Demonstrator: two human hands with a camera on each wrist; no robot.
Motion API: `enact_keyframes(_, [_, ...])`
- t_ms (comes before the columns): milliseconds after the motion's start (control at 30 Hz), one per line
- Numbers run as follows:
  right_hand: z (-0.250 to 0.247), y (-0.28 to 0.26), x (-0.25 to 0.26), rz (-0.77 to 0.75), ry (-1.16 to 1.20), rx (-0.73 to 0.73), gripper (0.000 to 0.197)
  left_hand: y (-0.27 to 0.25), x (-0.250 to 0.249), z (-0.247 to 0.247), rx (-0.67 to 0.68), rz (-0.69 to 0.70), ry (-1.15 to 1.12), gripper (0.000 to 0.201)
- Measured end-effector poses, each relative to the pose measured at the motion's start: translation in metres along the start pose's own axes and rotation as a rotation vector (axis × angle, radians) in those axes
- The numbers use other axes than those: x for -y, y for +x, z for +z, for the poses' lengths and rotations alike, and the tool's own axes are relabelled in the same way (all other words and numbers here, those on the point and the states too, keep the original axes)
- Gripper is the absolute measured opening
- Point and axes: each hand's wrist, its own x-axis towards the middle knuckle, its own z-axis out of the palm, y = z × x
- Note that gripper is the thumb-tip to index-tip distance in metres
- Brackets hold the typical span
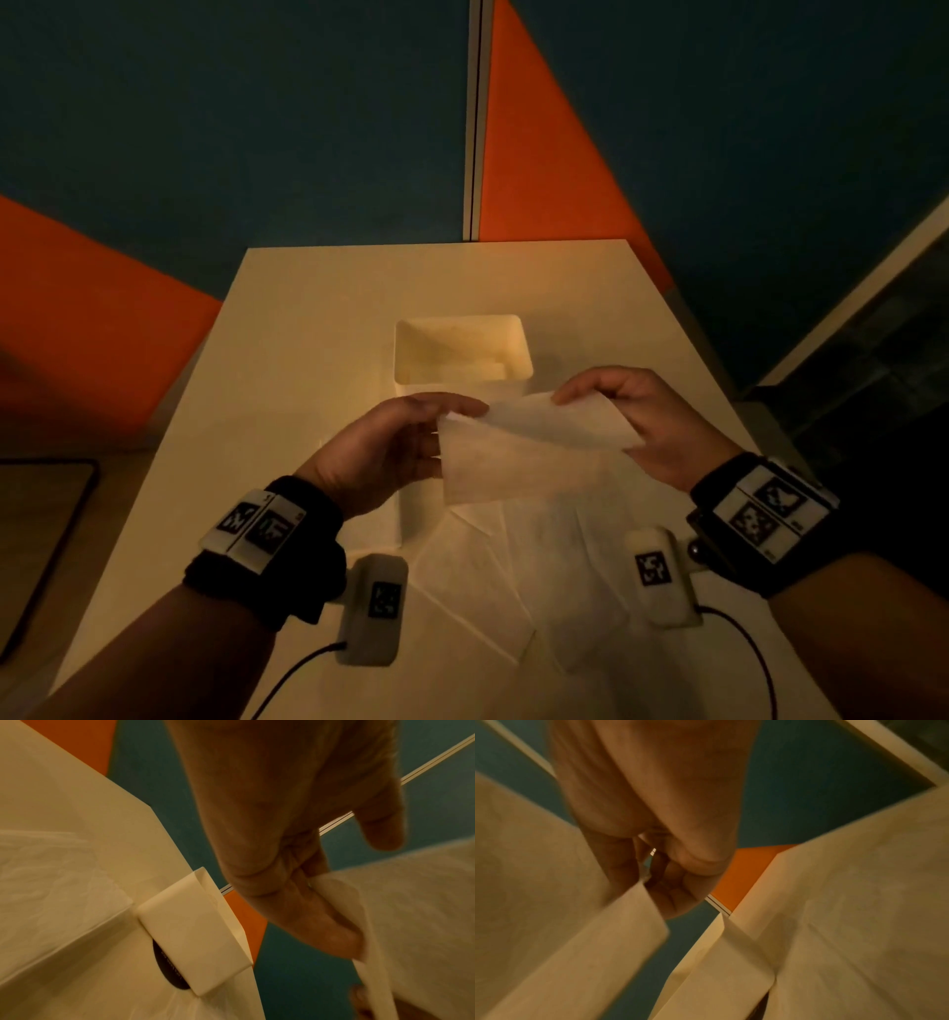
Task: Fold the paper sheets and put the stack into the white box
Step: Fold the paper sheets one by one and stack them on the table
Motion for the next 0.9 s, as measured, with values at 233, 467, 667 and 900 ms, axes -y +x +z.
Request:
enact_keyframes(233, [0.002,0.003,0.013,-0.019,-0.257,0.142,0.019,0.002,-0.003,0.007,0.171,-0.082,0.116,0.057])
enact_keyframes(467, [0.007,0.004,0.007,-0.065,-0.366,0.189,0.029,0.012,0.014,0.015,-0.02,-0.028,0.216,0.025])
enact_keyframes(667, [-0.028,0.007,-0.02,-0.1,-1.1,0.01,0.027,0.006,0.022,-0.012,-0.383,-0.006,0.228,0.021])
enact_keyframes(900, [-0.06,-0.002,-0.053,0.079,-1.47,0.328,0.042,-0.004,0.054,-0.058,-0.624,-0.029,0.361,0.025])
